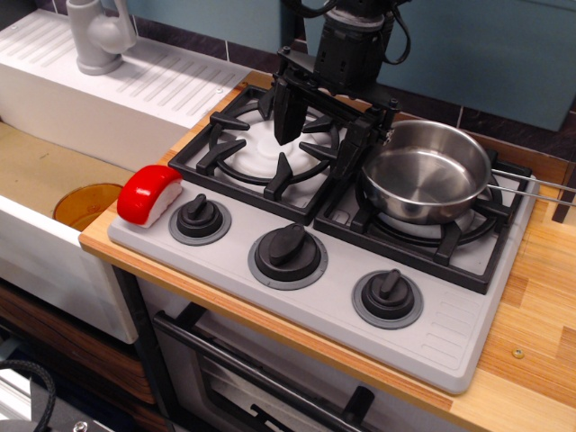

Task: End effector reaching pot or pan

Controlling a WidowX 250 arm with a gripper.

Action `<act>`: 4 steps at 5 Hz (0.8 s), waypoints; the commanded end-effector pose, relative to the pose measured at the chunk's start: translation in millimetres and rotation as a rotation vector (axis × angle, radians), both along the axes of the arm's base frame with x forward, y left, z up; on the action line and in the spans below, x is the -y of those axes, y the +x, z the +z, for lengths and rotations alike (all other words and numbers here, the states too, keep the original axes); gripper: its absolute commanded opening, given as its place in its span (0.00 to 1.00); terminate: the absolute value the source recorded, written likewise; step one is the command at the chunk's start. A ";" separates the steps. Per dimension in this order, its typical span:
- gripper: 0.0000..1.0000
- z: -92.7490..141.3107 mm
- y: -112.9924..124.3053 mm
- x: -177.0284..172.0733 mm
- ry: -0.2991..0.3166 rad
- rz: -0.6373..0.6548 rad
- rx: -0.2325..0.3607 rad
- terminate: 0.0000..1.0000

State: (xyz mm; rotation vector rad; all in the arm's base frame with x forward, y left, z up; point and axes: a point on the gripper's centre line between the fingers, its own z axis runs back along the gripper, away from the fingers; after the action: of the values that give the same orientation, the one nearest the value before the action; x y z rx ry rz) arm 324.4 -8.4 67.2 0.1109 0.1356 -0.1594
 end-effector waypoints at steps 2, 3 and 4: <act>1.00 4.0 1.7 1.6 -0.005 0.007 -0.003 0.00; 1.00 20.6 -0.9 2.3 -0.028 0.020 -0.025 0.00; 1.00 49.3 -7.2 4.7 -0.048 0.053 -0.070 0.00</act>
State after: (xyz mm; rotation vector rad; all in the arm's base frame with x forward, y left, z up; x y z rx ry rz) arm 309.2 -15.0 90.7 0.0472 0.3016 -0.1161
